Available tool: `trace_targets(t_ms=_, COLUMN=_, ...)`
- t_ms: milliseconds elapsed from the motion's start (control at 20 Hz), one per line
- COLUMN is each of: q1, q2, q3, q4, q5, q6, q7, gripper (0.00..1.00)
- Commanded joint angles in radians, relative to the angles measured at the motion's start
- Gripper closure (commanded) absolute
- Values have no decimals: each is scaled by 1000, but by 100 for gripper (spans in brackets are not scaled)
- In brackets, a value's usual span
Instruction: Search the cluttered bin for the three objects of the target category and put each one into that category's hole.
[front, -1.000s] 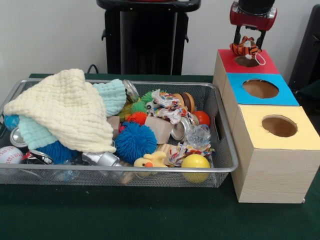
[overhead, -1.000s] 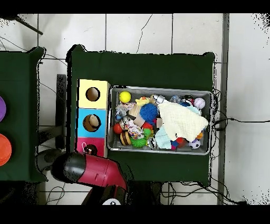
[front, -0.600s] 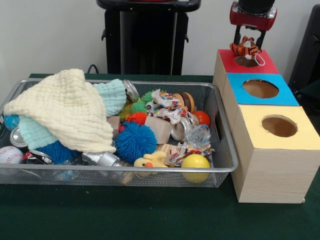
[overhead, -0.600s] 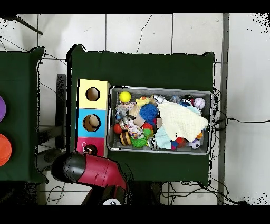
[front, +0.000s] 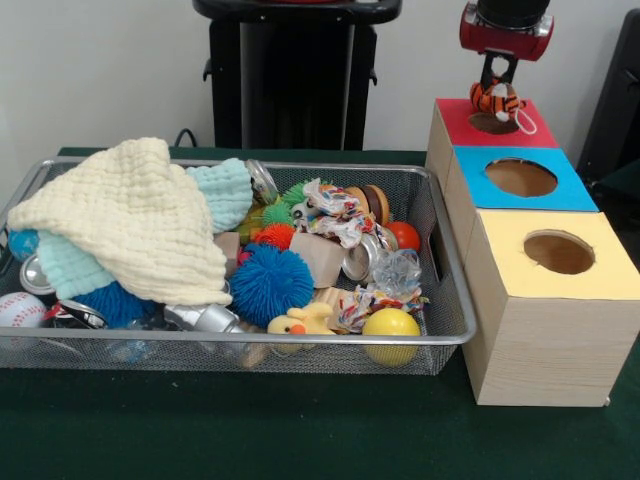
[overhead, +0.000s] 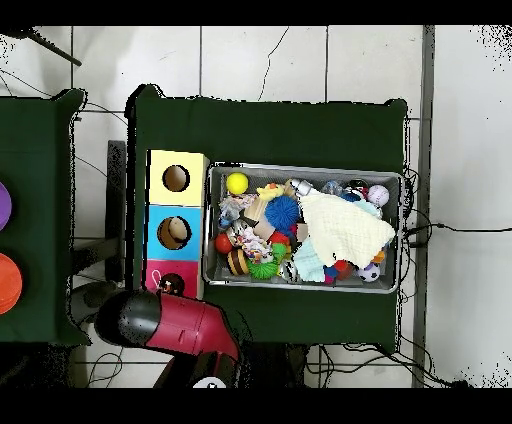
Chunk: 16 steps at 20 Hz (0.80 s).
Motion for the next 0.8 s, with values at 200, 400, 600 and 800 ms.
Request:
trace_targets(t_ms=200, q1=6, q2=60, q3=24, q4=-71, q5=-56, q6=-98, q7=161, gripper=100)
trace_targets(t_ms=400, q1=6, q2=69, q3=19, q4=-87, q5=-60, q6=-102, q7=164, gripper=100)
trace_targets(t_ms=600, q1=12, q2=66, q3=15, q4=-88, q5=-60, q6=-150, q7=174, gripper=100)
trace_targets(t_ms=800, q1=9, q2=56, q3=23, q4=-69, q5=-65, q6=-190, q7=170, gripper=100)
